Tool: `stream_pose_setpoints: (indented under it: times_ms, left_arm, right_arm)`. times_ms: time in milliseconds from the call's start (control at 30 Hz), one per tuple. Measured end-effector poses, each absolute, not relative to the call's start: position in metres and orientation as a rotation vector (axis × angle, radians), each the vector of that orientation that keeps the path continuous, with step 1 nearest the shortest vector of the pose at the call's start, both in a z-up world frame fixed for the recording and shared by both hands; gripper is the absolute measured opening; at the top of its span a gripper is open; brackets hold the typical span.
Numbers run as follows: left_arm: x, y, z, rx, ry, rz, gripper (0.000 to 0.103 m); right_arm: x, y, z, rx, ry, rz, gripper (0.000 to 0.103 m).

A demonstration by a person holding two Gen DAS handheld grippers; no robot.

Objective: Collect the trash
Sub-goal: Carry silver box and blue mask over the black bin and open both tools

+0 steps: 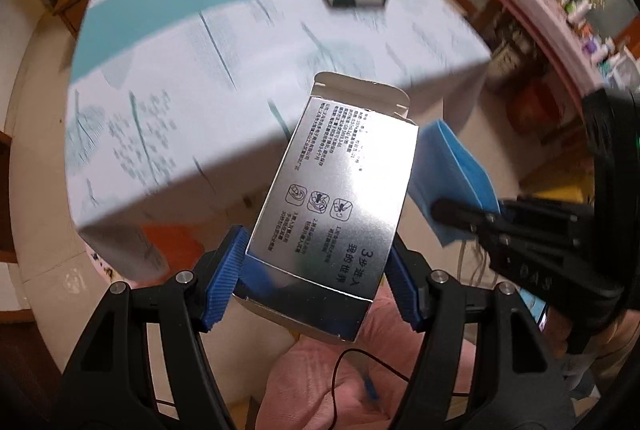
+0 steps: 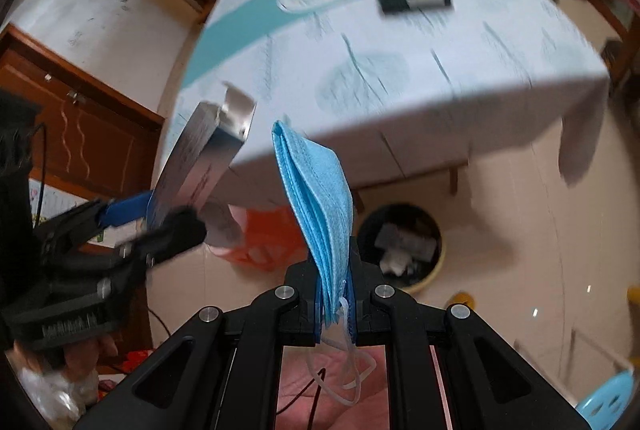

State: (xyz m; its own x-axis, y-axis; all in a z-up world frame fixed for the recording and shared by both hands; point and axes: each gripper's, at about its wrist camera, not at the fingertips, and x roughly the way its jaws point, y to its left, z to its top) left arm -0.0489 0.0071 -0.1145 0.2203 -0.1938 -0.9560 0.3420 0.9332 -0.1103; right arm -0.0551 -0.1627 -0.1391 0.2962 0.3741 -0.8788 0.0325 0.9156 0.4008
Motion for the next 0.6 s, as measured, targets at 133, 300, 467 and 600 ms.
stream_pose_setpoints:
  times_ms: [133,300,467,600]
  left_arm:
    - [-0.059,-0.003,-0.164,0.137,1.381,-0.338,0.064]
    - [-0.059,-0.013,-0.245,0.126,1.468,-0.282,0.064]
    - [-0.042,-0.02,-0.336,0.132,1.515,-0.206,0.064]
    - [-0.028,-0.024,-0.394,0.14,1.538,-0.188,0.065]
  right_arm:
    - [-0.066,-0.172,-0.183,0.409,1.322,0.203,0.009]
    - [-0.068,-0.183,-0.265,0.434,1.395,0.164,0.009]
    - [-0.056,-0.19,-0.35,0.456,1.462,0.136,0.009]
    - [-0.043,-0.188,-0.426,0.463,1.524,0.124,0.009]
